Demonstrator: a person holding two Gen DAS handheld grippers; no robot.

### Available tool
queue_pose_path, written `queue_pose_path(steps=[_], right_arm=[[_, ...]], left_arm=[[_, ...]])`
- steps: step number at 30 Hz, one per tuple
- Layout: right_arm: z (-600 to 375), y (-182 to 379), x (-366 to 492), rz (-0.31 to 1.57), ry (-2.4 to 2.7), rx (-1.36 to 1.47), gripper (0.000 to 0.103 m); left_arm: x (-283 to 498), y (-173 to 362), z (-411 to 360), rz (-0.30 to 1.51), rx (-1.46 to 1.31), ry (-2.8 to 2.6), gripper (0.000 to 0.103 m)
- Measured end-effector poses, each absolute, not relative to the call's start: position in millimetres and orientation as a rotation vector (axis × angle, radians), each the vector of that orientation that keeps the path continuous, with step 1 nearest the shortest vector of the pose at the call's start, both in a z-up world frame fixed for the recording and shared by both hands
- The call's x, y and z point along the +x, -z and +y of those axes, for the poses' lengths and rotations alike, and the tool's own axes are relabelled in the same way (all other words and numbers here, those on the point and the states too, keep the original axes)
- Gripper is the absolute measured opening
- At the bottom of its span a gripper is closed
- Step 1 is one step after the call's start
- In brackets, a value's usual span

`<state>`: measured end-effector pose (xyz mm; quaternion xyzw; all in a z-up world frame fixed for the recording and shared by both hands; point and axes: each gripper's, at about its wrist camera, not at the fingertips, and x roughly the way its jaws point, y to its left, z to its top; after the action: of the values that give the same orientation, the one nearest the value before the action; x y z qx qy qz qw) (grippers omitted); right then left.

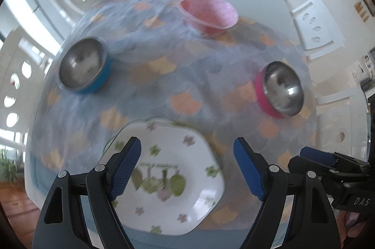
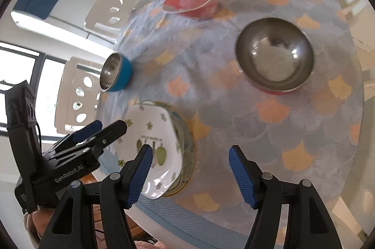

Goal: Organize plates and bowls
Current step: 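Move the left tool to the pink-outside steel bowl rim and grasp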

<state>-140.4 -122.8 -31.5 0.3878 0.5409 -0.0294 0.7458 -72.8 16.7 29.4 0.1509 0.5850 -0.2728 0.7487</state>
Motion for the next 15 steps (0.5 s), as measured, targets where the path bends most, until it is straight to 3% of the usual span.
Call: queue_pose_path(steps=[9, 15], right_arm=[[-194, 31, -153, 1.07, 0.18, 1.011, 0.065], [-236, 63, -170, 1.013, 0.267, 1.231, 0.068]], left_arm=[[-58, -35, -58, 1.259, 0.359, 0.696, 0.08], [-54, -11, -99, 1.312, 0.36, 0.741, 0.08]])
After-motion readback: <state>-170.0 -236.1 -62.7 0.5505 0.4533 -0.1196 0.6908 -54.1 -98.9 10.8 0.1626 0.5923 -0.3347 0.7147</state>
